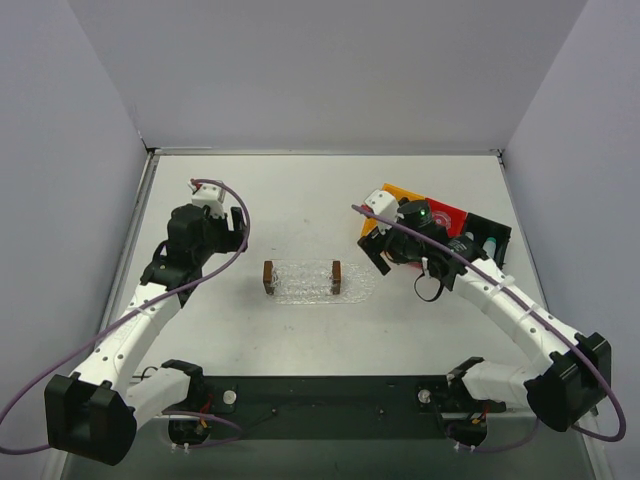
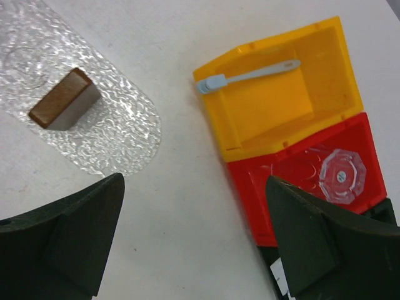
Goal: Prepare toiletry sets of a toothbrush and toothpaste on the tray
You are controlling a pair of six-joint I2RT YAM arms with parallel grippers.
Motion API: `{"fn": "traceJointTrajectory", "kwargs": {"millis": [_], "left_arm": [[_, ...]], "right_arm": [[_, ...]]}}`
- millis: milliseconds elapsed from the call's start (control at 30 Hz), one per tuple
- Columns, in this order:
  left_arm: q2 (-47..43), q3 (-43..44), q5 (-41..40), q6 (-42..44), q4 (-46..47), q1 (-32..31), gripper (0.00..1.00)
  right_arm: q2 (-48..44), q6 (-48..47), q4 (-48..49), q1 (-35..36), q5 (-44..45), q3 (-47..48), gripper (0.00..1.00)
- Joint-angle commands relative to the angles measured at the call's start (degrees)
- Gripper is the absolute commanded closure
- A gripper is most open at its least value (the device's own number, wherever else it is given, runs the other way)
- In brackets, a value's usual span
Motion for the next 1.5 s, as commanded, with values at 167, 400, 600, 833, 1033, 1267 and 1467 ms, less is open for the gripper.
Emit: {"fn": "traceJointTrajectory", "kwargs": {"millis": [167,400,600,833,1033,1267,1467], "left_arm": [[-0.2,-0.43,3.75,2.66,5.76,0.41,0.18],[-0.99,-1.4,6.66,3.28,6.02,0.41,0.18],[-0.99,-1.66,8.15,3.36,6.46,0.33,0.18],[-0.38,-1.92,7.89,3.36,6.38,0.41,0.18],[-0.38,-1.92,7.89,3.63,6.03,0.41,0.18],[0.33,-2.19,7.72,3.54,6.38,0.41,0.18],[0.77,-2.19,7.72,3.45,6.38,0.41,0.18]], "right_arm": [[3.86,5.42,-0.44,-6.46,13.68,0.92,0.11],[9.05,4.72,-1.84,-14.72,9.73,4.79,0.11],[12.04,4.54,-3.6,-22.1,4.19,8.13,0.11],[18.19,5.42,-4.66,-28.26,-3.1,11.73,0.11],[23.37,5.25,-5.18,-30.81,-6.09,14.9,0.11],[26.89,3.58,-5.18,-32.39,-7.32,16.83,0.11],[28.82,2.87,-5.18,-33.71,-7.94,17.53,0.11]]}}
